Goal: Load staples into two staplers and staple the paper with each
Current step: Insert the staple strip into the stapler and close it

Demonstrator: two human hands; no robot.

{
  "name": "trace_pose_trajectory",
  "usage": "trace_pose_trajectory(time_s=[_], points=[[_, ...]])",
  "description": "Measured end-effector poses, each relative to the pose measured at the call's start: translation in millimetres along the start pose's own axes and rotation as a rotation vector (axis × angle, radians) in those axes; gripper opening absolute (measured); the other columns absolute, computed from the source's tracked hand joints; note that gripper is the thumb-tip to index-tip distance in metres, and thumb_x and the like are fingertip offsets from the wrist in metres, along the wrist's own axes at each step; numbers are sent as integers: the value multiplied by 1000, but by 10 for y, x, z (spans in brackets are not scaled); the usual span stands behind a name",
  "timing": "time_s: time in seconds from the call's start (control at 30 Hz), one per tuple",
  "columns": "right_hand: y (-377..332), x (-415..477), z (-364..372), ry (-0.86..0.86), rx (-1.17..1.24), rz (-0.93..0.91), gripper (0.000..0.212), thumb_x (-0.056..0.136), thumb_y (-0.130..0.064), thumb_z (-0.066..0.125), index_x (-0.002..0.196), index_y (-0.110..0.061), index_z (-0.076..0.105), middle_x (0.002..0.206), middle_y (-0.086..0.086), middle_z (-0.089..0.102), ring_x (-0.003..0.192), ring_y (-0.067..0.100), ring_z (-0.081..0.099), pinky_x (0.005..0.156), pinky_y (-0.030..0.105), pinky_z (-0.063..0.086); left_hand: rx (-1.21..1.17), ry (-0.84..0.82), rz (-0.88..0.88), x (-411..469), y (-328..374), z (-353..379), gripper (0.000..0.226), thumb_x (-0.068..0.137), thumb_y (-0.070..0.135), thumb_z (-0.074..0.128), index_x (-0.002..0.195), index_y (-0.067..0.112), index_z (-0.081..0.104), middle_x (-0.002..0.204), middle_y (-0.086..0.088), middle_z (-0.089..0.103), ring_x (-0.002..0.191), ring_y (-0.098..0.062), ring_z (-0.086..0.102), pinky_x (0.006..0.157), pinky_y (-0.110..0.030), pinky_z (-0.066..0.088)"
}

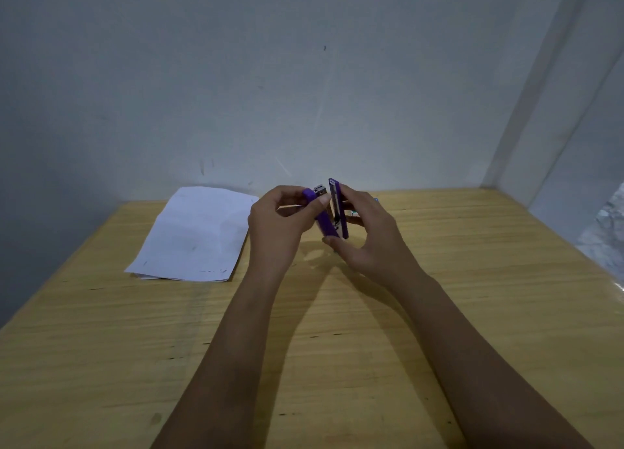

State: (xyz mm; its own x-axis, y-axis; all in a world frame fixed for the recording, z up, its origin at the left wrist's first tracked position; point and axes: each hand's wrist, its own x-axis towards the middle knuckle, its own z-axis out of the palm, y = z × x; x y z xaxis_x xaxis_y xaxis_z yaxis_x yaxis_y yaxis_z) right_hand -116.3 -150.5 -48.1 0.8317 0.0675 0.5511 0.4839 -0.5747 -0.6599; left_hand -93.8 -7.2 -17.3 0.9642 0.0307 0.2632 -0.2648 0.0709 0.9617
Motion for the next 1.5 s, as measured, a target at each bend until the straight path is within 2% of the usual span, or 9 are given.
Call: trace_pose_trajectory(time_s=[0.27,0.4,0.53,0.67,0.73,0.8,1.07,1.23,1.5], points=[[13,18,-48,101,-13,33,64,75,-7,71,130,-24,44,107,-29,45,97,-10,50,76,6,45,-63,-144,-2,-22,6,36,11,83,19,69,88,9,68,86,-6,71,86,-16,68,79,-31,58],[40,41,-121,177,89,182,38,80,-2,60,107,-25,46,97,-3,54,80,10,50,67,22,44,434,-67,188,49,-162,-93,19,90,35,58,83,21,67,79,10,67,80,3,60,75,-24,51],[44,62,-146,174,256,340,6,93,-19,51,87,-22,50,76,-1,51,66,13,46,59,25,39,785,-88,165,68,-371,-185,31,97,37,44,102,16,66,104,3,66,99,-15,59,79,-30,44],[12,102,-179,196,272,434,52,90,-57,42,88,-6,56,72,-1,57,62,10,54,56,23,45,970,-161,81,111,-585,-203,38,101,29,30,115,6,57,116,-10,59,117,-27,52,89,-34,40],[13,145,-213,179,296,511,43,94,-48,42,85,-9,56,74,0,59,67,12,57,60,26,49,1083,-216,20,141,-687,-190,44,102,29,25,135,5,43,144,-10,42,139,-25,31,112,-36,25],[0,203,-227,187,359,596,29,94,-33,42,79,-11,56,73,3,60,70,17,57,62,30,50,1159,-244,23,179,-759,-182,47,102,29,23,142,7,34,153,-9,30,145,-22,19,117,-37,14],[-93,433,-185,90,86,409,41,78,-31,43,68,7,52,59,5,52,53,18,47,54,34,43,1194,-246,34,193,-781,-171,47,101,28,24,142,7,33,153,-9,30,145,-22,19,118,-37,17],[-75,550,-116,45,-222,323,38,86,-29,43,53,-13,34,56,10,37,51,20,36,54,30,31,1189,-240,28,207,-796,-170,47,101,28,25,142,7,34,153,-9,30,145,-22,20,119,-38,19],[39,438,-87,221,75,517,35,86,-24,42,55,-7,49,53,12,49,46,22,46,49,31,41,1193,-244,32,200,-781,-160,46,101,27,25,141,6,35,153,-11,30,143,-24,22,117,-38,21]])
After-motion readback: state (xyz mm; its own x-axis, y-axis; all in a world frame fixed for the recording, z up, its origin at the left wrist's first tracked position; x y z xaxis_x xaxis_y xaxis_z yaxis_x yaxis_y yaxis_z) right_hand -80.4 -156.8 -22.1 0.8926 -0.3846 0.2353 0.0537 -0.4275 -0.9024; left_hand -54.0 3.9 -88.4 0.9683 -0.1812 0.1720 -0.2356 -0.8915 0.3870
